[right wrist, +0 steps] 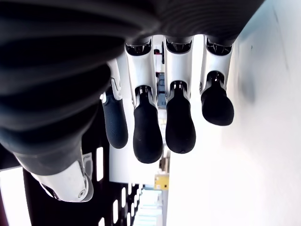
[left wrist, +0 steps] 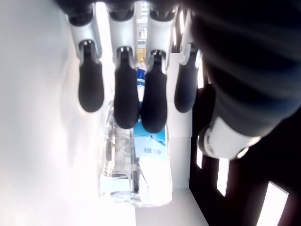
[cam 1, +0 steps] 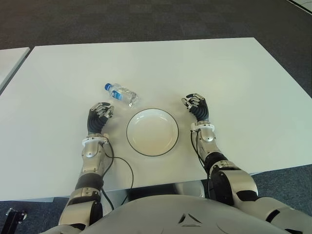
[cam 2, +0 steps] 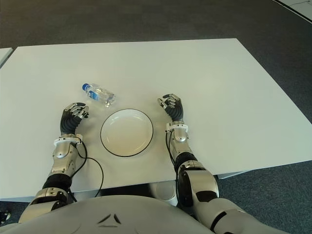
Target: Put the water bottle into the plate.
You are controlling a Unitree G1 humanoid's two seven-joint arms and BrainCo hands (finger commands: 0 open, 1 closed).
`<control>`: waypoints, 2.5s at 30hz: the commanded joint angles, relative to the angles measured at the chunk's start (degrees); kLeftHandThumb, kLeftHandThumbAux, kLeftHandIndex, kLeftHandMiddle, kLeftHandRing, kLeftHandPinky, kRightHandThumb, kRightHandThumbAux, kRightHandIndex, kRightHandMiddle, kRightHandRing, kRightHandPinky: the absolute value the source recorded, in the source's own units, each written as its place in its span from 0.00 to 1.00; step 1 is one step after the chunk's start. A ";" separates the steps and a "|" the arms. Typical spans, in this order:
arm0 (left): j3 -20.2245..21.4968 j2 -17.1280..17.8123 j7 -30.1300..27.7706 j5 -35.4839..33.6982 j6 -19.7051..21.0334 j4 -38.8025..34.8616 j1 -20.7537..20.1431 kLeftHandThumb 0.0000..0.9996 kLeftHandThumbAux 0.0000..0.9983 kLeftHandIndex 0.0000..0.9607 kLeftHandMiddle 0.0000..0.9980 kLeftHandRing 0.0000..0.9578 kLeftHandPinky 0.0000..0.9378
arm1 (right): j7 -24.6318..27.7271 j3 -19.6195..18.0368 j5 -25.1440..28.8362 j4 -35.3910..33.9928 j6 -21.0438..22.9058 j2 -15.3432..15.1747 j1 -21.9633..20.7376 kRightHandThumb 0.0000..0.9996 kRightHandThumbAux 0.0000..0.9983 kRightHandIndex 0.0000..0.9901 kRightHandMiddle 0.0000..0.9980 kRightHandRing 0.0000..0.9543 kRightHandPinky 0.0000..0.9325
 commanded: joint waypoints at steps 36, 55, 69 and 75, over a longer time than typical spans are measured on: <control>-17.56 18.78 39.33 48.63 6.67 -0.34 -8.88 0.76 0.69 0.44 0.39 0.39 0.40 | -0.42 -0.46 0.20 2.07 1.99 2.03 1.83 0.70 0.73 0.44 0.71 0.76 0.79; -30.84 22.45 39.23 53.58 9.96 22.44 -30.33 0.73 0.36 0.02 0.01 0.01 0.01 | -5.30 1.22 -1.98 2.24 2.15 3.08 1.34 0.70 0.73 0.44 0.73 0.77 0.80; -44.54 21.29 27.73 59.47 15.49 32.32 -42.39 0.68 0.21 0.00 0.00 0.00 0.00 | -6.77 1.74 -1.51 2.44 2.18 4.02 0.93 0.70 0.73 0.44 0.73 0.78 0.81; -48.14 21.30 22.94 60.41 16.50 32.59 -44.20 0.66 0.20 0.00 0.00 0.00 0.00 | -7.10 1.61 -1.40 2.41 2.13 4.25 0.87 0.70 0.73 0.44 0.73 0.78 0.80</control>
